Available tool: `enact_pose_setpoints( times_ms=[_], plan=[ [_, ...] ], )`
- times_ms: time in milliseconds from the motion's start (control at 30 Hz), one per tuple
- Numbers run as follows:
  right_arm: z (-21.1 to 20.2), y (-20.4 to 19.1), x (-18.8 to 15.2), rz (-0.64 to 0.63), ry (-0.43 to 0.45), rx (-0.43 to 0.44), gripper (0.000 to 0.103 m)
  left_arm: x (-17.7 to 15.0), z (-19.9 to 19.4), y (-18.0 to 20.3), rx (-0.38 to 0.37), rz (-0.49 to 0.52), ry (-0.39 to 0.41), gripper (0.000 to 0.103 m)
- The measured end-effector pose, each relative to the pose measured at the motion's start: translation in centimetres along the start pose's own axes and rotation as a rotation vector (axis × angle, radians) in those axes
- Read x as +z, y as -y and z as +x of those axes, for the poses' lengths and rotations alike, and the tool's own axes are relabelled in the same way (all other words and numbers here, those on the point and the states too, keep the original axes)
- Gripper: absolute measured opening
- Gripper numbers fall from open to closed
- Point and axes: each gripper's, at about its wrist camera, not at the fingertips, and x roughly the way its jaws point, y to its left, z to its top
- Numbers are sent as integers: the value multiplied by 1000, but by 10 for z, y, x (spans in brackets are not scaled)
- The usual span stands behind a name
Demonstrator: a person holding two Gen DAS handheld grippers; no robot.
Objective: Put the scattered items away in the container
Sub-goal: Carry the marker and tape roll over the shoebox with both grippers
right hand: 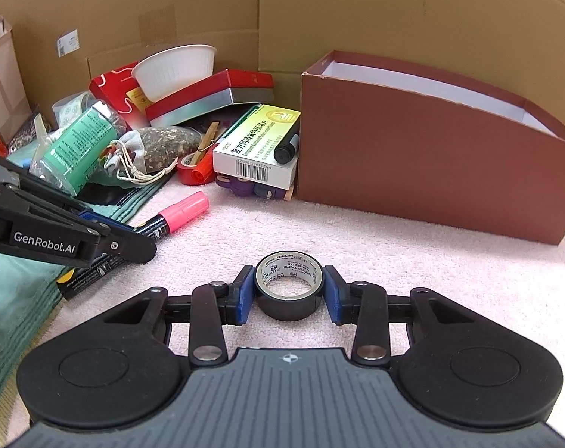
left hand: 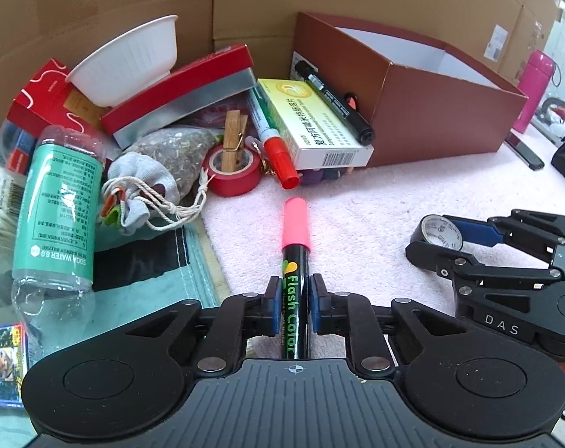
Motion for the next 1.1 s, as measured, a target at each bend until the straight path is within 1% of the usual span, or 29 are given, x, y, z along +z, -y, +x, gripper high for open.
enact_pose_setpoints(
  times_ms=[100,233,433,633,700,900,967,1100],
  plan=[
    [-4,-1,-1,5,4,18,43,0,-3,3,-16,-6,0,11],
    [-14,0,1,15,29,33,43,3,-13,12,-40,4,19,11],
    [-32,3,12,8,83,32,43,19,-35,24,-81,30,79,11],
    [-45,9,21,0,135,26,43,39,-57,36,-77,80,148,11],
    [-48,10,26,-10,150,18,43,48,-65,41,-80,95,180,11],
    [-59,23,49,-25,217,-6,43,86,-85,56,-120,125,276,11],
    [-60,30,60,-34,237,-26,43,101,-84,64,-126,131,294,11],
    [-59,47,81,-41,263,-73,43,128,-72,76,-163,131,301,11]
  ],
)
